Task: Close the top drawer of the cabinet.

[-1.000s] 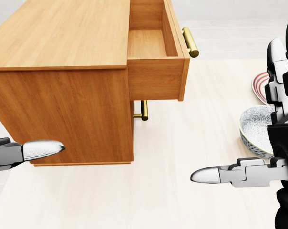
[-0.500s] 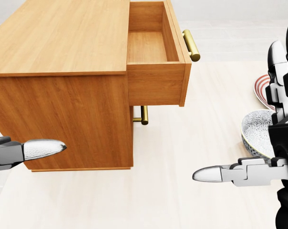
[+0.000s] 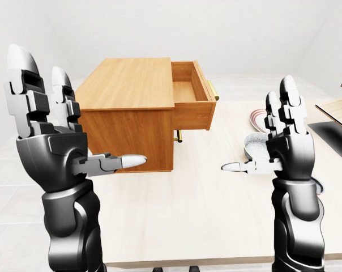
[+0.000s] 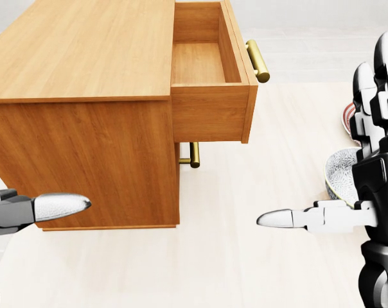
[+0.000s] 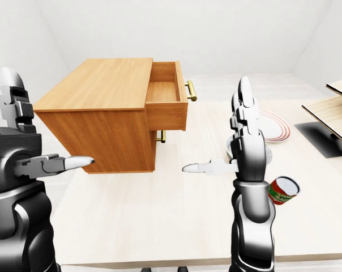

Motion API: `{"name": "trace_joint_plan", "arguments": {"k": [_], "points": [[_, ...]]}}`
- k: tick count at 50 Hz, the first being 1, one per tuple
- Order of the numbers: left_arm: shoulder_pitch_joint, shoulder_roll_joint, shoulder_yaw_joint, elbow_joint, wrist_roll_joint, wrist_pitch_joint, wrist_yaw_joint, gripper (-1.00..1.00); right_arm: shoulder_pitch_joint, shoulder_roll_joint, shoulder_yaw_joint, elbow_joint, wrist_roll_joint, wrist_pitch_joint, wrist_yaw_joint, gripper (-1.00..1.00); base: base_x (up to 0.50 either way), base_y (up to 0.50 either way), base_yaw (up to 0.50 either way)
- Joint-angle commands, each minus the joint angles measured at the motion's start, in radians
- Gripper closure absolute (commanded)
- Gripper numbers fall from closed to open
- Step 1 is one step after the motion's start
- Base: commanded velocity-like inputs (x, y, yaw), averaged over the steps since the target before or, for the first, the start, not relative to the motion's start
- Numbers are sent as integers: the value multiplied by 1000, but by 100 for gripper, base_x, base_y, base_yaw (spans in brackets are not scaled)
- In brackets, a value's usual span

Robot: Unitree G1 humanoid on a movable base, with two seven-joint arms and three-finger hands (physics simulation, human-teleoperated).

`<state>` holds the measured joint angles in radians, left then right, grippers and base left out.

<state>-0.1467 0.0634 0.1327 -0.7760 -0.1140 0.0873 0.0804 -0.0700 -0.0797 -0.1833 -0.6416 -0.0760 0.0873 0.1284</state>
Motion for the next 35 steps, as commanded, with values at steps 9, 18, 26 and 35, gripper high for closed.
{"name": "trace_joint_plan", "arguments": {"k": [9, 18, 26, 35], "points": [[5, -3, -4, -15, 3, 0, 0, -100, -68, -17, 23, 155, 2, 0, -39, -100, 0, 0, 0], [-20, 3, -3, -32, 3, 0, 4, -100, -106, -32, 23, 213, 7, 0, -45, -100, 0, 0, 0], [-26, 5, 0, -40, 2, 0, 6, -100, -147, -42, 26, 227, 8, 0, -52, -100, 0, 0, 0], [-26, 5, 0, -40, 2, 0, 6, -100, -146, -43, 26, 227, 10, 0, -53, -100, 0, 0, 0]]}}
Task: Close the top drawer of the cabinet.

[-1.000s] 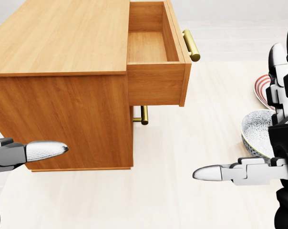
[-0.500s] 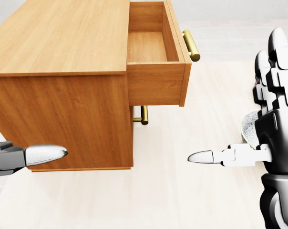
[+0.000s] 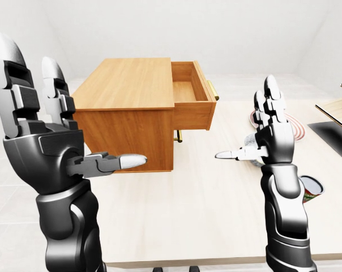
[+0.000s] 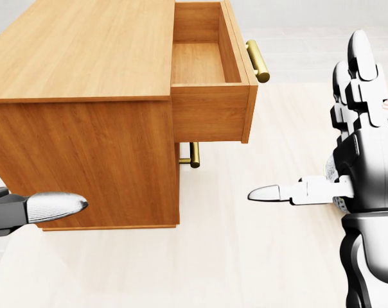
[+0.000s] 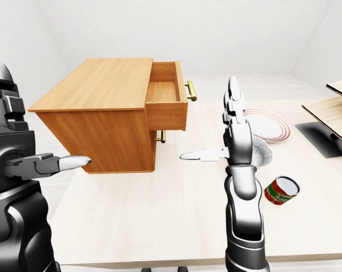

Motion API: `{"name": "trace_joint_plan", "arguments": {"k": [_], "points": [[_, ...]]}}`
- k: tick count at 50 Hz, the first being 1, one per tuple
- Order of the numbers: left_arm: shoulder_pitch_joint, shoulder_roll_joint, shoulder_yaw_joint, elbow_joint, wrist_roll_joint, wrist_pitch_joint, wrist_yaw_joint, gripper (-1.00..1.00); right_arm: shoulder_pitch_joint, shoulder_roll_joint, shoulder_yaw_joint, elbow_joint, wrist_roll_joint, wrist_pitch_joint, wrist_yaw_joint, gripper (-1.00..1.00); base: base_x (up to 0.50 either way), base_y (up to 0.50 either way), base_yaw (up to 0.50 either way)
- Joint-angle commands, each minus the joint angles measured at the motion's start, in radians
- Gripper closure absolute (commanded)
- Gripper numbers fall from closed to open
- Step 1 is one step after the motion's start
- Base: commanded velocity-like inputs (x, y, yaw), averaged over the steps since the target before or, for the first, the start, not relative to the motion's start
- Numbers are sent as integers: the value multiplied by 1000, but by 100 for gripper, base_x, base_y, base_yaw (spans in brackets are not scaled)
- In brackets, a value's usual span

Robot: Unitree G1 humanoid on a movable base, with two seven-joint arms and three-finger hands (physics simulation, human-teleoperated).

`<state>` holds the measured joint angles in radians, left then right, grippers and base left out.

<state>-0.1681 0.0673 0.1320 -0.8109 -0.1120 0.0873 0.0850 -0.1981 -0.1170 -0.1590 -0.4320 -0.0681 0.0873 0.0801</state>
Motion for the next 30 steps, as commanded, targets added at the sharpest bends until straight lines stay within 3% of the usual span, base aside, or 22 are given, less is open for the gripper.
{"name": "trace_joint_plan", "arguments": {"k": [1, 5, 6, 10, 15, 30], "points": [[-5, 1, 0, -5, 0, 0, 1, -100, -18, -6, 2, 18, 2, 0, -5, -100, 0, 0, 0], [-5, 1, 0, -5, 0, 0, 1, -100, -18, -7, 2, 18, 2, 0, -6, -100, 0, 0, 0], [5, 18, -26, 9, 35, 0, 5, -100, -22, -12, 12, 43, -11, 0, -10, -100, 0, 0, 0], [11, 1, -6, -17, 17, 0, -4, -100, -51, -5, 24, 146, -15, 0, -20, -100, 0, 0, 0], [24, 6, -38, -12, 62, 0, -8, -100, -74, -2, 36, 240, -13, 0, -22, -100, 0, 0, 0], [23, -11, -28, -13, 79, 0, -20, -100, -122, -12, 37, 326, 5, 0, -32, -100, 0, 0, 0]]}}
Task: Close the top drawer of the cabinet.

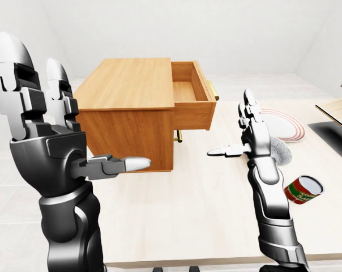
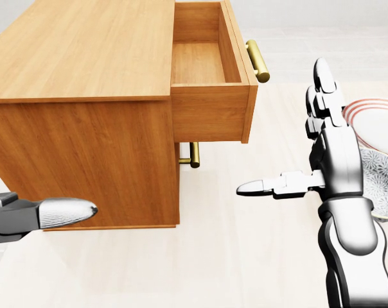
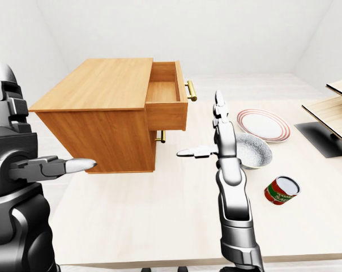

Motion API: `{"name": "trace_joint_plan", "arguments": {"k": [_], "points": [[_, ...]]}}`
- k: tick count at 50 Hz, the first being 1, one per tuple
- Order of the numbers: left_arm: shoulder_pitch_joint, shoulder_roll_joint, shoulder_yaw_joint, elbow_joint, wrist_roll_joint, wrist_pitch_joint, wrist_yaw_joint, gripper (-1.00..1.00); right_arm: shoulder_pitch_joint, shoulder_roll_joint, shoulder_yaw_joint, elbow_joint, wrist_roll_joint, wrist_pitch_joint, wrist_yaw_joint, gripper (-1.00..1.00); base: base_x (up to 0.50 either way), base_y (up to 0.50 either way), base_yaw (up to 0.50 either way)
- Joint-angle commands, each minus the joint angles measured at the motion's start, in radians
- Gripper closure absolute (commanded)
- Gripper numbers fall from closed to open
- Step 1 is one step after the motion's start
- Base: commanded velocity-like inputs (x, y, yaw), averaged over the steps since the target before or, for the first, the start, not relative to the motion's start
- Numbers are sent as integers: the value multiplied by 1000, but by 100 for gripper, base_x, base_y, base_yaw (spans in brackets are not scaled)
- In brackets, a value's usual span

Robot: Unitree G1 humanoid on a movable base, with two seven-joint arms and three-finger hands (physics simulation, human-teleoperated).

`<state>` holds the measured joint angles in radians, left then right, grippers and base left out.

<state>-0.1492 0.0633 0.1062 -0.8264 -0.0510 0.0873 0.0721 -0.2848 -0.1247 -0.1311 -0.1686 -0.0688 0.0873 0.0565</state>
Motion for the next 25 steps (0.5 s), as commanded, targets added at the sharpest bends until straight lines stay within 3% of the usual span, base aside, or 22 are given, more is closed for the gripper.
{"name": "trace_joint_plan", "arguments": {"k": [1, 25], "points": [[4, -8, -1, 3, 18, 0, -7, -100, -43, -3, 16, 70, 5, 0, -7, -100, 0, 0, 0], [4, -11, 3, -7, 17, 0, -6, -100, -191, 3, 35, 378, 28, 0, -15, -100, 0, 0, 0]]}}
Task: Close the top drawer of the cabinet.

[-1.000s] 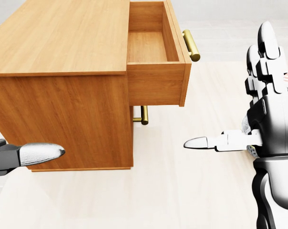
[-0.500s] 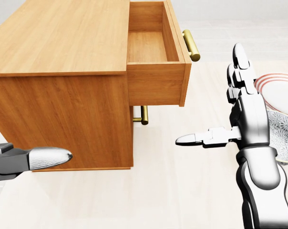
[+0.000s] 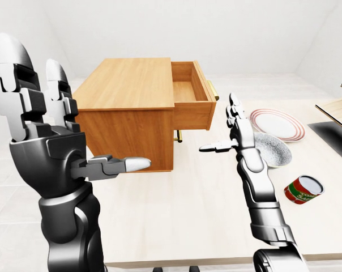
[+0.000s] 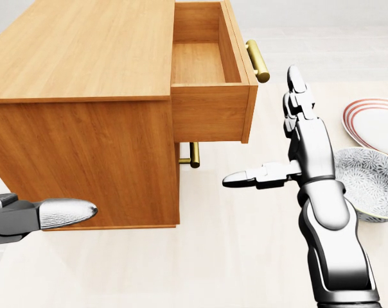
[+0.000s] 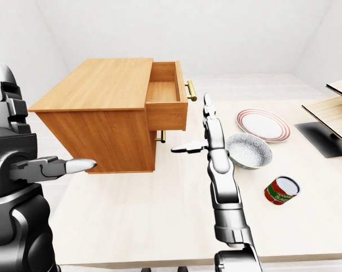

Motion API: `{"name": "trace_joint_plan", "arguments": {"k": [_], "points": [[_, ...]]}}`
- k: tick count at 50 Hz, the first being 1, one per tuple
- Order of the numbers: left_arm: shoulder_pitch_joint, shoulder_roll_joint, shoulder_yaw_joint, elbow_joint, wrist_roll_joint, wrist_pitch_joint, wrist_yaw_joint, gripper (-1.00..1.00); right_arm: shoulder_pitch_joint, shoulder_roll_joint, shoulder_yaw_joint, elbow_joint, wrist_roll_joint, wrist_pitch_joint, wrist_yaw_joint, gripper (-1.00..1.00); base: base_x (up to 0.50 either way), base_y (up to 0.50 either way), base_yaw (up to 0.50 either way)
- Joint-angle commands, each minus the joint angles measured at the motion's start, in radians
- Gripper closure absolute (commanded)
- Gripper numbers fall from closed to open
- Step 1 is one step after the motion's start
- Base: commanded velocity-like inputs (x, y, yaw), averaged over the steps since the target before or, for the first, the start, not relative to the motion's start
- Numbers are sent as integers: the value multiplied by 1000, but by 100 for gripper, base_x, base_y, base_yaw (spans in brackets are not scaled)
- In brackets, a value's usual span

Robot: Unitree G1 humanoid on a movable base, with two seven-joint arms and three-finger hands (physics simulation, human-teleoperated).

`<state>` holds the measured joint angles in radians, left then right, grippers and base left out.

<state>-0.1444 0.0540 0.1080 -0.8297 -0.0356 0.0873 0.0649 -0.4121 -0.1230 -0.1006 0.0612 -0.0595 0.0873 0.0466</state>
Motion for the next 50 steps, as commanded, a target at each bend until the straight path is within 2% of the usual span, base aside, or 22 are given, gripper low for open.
{"name": "trace_joint_plan", "arguments": {"k": [1, 25, 50], "points": [[0, -2, 2, -3, 1, 0, 2, -100, -66, 0, 6, 153, 19, 0, -5, -100, 0, 0, 0], [2, -2, 3, -4, -1, 0, 4, -100, -113, 27, 52, 214, 0, 0, 0, -100, 0, 0, 0], [0, -1, 4, -6, 0, 0, 6, -100, -126, 35, 51, 210, -15, 0, 6, -100, 0, 0, 0]]}}
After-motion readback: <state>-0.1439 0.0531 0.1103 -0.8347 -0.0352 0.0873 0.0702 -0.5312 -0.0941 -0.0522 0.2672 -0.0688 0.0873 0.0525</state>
